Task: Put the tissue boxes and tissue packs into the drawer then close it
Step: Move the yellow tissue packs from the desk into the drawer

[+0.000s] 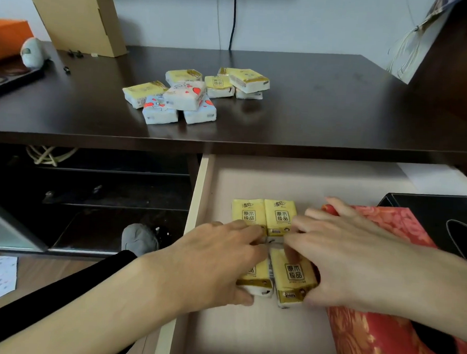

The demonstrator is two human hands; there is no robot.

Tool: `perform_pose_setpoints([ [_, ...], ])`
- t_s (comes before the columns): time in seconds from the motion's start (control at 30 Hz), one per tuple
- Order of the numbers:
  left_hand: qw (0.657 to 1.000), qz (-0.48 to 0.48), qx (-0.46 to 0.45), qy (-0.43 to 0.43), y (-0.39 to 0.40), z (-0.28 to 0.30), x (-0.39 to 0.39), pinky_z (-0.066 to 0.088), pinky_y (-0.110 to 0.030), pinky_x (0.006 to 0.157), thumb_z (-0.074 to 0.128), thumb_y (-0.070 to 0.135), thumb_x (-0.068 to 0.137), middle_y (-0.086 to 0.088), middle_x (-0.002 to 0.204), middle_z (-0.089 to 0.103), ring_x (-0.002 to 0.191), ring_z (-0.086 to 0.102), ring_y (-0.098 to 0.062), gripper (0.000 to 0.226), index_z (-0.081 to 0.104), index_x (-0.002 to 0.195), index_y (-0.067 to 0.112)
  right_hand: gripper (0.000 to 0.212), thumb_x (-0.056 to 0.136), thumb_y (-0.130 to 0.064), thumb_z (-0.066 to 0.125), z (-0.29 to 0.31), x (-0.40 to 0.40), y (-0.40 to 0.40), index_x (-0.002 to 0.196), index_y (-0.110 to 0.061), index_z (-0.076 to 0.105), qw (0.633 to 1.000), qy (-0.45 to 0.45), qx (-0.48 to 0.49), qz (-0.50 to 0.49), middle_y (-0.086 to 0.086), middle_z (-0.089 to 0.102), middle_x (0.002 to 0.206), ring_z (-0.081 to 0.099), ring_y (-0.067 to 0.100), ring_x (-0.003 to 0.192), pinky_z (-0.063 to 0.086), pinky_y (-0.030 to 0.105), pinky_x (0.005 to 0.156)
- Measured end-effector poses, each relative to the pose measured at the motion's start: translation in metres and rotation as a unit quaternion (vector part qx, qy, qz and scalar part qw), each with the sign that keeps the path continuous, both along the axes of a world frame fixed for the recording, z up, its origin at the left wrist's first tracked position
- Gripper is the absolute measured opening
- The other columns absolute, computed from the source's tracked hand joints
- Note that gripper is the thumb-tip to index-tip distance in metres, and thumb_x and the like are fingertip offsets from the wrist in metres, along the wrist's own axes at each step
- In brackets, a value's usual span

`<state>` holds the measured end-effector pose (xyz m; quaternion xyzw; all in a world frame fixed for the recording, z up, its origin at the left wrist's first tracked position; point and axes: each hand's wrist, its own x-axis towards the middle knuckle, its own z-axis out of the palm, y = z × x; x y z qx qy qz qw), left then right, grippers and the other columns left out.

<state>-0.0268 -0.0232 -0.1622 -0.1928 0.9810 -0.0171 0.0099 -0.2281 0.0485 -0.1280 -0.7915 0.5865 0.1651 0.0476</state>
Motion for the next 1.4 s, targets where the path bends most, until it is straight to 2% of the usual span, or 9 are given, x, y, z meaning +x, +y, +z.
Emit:
perform_pose_setpoints([
  [0.2, 1.0, 0.013, 0.014, 0.008, 0.0, 0.009, 0.001, 0.032, -0.028, 0.059, 0.052, 0.075, 0.078, 0.013, 0.103, 0.054, 0.095, 0.056, -0.012, 0.057, 0.061, 0.109, 0.028, 0.061, 0.072, -0.077, 0.062, 0.003, 0.003, -0.004, 0.117, -0.035, 0.059, 0.999, 0.005, -0.036, 0.005, -0.014, 0.048, 0.108, 0.041, 0.009, 0.106, 0.03, 0.042, 0.113],
  [0.3, 0.999, 0.031, 0.03, 0.023, -0.002, 0.024, 0.0, 0.043, -0.031, 0.064, 0.048, 0.07, 0.085, 0.014, 0.105, 0.058, 0.095, 0.06, -0.012, 0.049, 0.063, 0.11, 0.03, 0.055, 0.068, -0.081, 0.057, 0.01, 0.001, -0.006, 0.101, -0.037, 0.058, 0.998, -0.033, -0.054, -0.004, -0.017, 0.047, 0.097, 0.043, 0.008, 0.095, 0.039, 0.034, 0.088],
  [0.4, 0.996, 0.063, 0.014, 0.064, -0.014, 0.048, 0.002, 0.052, -0.035, 0.072, 0.046, 0.061, 0.09, 0.012, 0.1, 0.061, 0.093, 0.062, -0.014, 0.036, 0.064, 0.103, 0.033, 0.051, 0.069, -0.08, 0.05, 0.027, 0.0, -0.019, 0.096, -0.039, 0.064, 0.981, -0.157, -0.094, -0.059, -0.021, 0.06, 0.093, 0.057, 0.005, 0.093, 0.05, 0.038, 0.078],
  [0.53, 0.966, 0.133, -0.028, 0.221, -0.042, 0.075, 0.007, 0.053, -0.04, 0.071, 0.046, 0.049, 0.09, 0.013, 0.089, 0.065, 0.088, 0.063, -0.014, 0.027, 0.068, 0.092, 0.031, 0.027, 0.076, -0.054, 0.063, 0.05, -0.009, -0.07, 0.084, -0.032, 0.074, 0.898, -0.368, -0.22, -0.097, -0.014, 0.077, 0.084, 0.071, 0.008, 0.082, 0.056, 0.041, 0.082],
  [0.63, 0.921, 0.17, -0.054, 0.345, -0.068, 0.081, 0.001, 0.052, -0.04, 0.075, 0.052, 0.033, 0.092, 0.007, 0.096, 0.066, 0.095, 0.06, -0.014, 0.021, 0.07, 0.096, 0.024, 0.018, 0.084, -0.04, 0.074, 0.064, -0.015, -0.14, 0.098, -0.029, 0.071, 0.861, -0.397, -0.289, -0.135, -0.007, 0.075, 0.1, 0.069, 0.016, 0.095, 0.054, 0.041, 0.095],
  [0.77, 0.891, 0.205, -0.099, 0.392, -0.105, 0.085, -0.019, 0.048, -0.037, 0.08, 0.054, 0.026, 0.091, -0.002, 0.106, 0.063, 0.104, 0.056, -0.02, 0.024, 0.07, 0.105, 0.015, 0.055, 0.088, -0.045, 0.074, 0.067, -0.01, -0.218, 0.133, -0.017, 0.059, 0.861, -0.362, -0.293, -0.203, 0.004, 0.062, 0.135, 0.06, 0.023, 0.123, 0.05, 0.043, 0.102],
  [0.97, 0.91, 0.269, -0.102, 0.299, -0.158, 0.096, -0.039, 0.044, -0.038, 0.09, 0.055, 0.029, 0.09, -0.009, 0.123, 0.062, 0.112, 0.056, -0.027, 0.037, 0.063, 0.121, 0.011, 0.046, 0.089, -0.038, 0.071, 0.048, -0.013, -0.248, 0.13, -0.019, 0.062, 0.856, -0.323, -0.331, -0.232, 0.005, 0.06, 0.134, 0.061, 0.028, 0.12, 0.051, 0.042, 0.092],
  [1.2, 0.943, 0.296, -0.115, 0.098, -0.186, 0.096, -0.081, 0.028, -0.044, 0.109, 0.048, 0.033, 0.091, -0.013, 0.118, 0.065, 0.11, 0.057, -0.032, 0.029, 0.062, 0.105, 0.011, 0.039, 0.082, -0.042, 0.072, 0.04, -0.072, -0.191, 0.118, -0.027, 0.066, 0.832, -0.32, -0.376, -0.252, -0.001, 0.057, 0.125, 0.062, 0.026, 0.112, 0.049, 0.039, 0.082],
  [1.4, 0.939, 0.321, -0.095, 0.079, -0.189, 0.083, -0.098, 0.032, -0.039, 0.076, 0.045, 0.037, 0.093, -0.016, 0.12, 0.064, 0.107, 0.059, -0.037, 0.038, 0.061, 0.114, 0.01, 0.053, 0.089, -0.059, 0.065, 0.019, -0.096, -0.146, 0.133, -0.031, 0.06, 0.874, -0.257, -0.356, -0.206, -0.007, 0.047, 0.136, 0.057, 0.02, 0.114, 0.042, 0.038, 0.077],
])
